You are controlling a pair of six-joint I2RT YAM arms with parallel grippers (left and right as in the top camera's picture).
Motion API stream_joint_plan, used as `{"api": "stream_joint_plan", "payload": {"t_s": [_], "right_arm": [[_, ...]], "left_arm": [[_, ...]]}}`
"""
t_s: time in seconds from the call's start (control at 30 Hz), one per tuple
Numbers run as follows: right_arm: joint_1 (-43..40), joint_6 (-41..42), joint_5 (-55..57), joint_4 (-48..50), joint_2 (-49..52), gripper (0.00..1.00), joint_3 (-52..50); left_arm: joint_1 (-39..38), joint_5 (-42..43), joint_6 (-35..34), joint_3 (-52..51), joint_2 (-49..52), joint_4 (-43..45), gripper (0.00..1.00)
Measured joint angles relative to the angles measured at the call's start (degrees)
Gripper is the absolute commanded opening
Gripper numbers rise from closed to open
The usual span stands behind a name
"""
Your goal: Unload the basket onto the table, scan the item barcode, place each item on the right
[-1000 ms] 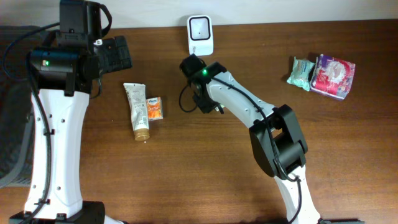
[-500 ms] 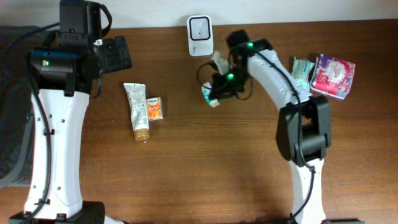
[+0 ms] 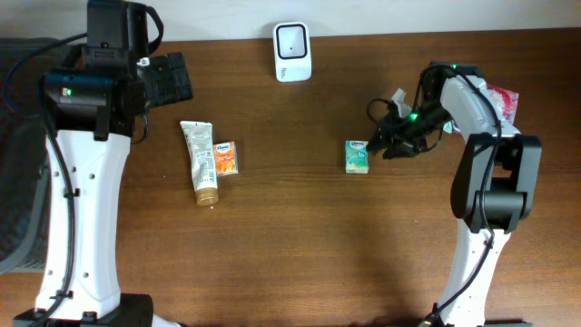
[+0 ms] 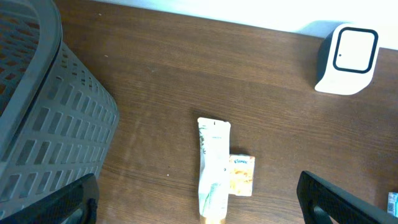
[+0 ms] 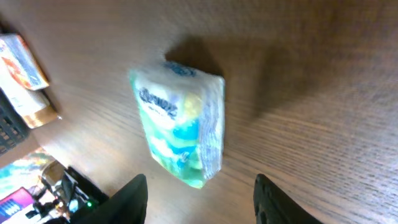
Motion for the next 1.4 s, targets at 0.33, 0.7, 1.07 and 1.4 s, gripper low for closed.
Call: {"api": "stream_joint_plan", "payload": {"t_s": [0.33, 0.7, 1.07, 1.4], "right_arm": [[4.0, -2.4, -1.4, 12.9, -0.7, 0.04, -8.6], [5.3, -13.5, -49.5, 13.9, -0.7, 0.04, -8.6], [16.5, 11.2, -2.7, 34.3, 0.3, 0.04, 11.7], [23.9, -29.8, 45.8, 66.1, 6.1, 0.04, 17.5]], "left_arm": [[0.0, 0.0, 0.0, 0.0, 0.0, 0.0, 0.99], [0.0, 0.0, 0.0, 0.0, 0.0, 0.0, 0.99], [0.0, 0.0, 0.0, 0.0, 0.0, 0.1, 0.99], [0.0, 0.0, 0.0, 0.0, 0.0, 0.1, 0.99]]}}
